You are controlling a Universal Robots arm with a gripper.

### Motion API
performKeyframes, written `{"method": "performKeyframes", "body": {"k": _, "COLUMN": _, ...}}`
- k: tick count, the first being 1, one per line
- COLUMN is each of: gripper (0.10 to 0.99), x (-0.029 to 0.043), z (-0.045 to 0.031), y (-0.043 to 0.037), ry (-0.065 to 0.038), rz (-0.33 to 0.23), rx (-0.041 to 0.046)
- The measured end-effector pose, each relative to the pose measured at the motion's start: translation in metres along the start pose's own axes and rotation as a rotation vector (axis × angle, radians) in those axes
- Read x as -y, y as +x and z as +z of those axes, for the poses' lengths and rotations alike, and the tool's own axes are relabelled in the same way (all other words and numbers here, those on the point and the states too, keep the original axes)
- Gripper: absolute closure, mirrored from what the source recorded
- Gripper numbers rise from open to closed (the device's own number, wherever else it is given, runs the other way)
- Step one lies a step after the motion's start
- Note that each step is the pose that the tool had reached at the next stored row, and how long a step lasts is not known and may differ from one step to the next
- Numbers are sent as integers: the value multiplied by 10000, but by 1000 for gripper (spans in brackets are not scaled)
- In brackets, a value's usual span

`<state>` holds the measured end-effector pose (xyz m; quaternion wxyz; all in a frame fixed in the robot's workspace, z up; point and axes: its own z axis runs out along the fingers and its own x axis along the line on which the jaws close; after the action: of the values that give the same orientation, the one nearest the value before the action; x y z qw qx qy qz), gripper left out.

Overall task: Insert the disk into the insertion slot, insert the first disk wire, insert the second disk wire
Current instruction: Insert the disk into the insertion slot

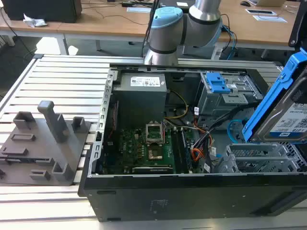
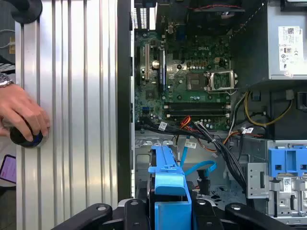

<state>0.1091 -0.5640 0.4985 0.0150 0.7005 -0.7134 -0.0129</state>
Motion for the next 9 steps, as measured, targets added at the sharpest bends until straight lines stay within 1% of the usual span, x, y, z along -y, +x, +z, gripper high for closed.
{"method": "performKeyframes", "body": {"k": 9, "gripper": 722, "x": 3, "z": 69, "y": 0, "ry": 0, "rz": -1, "rx": 0}}
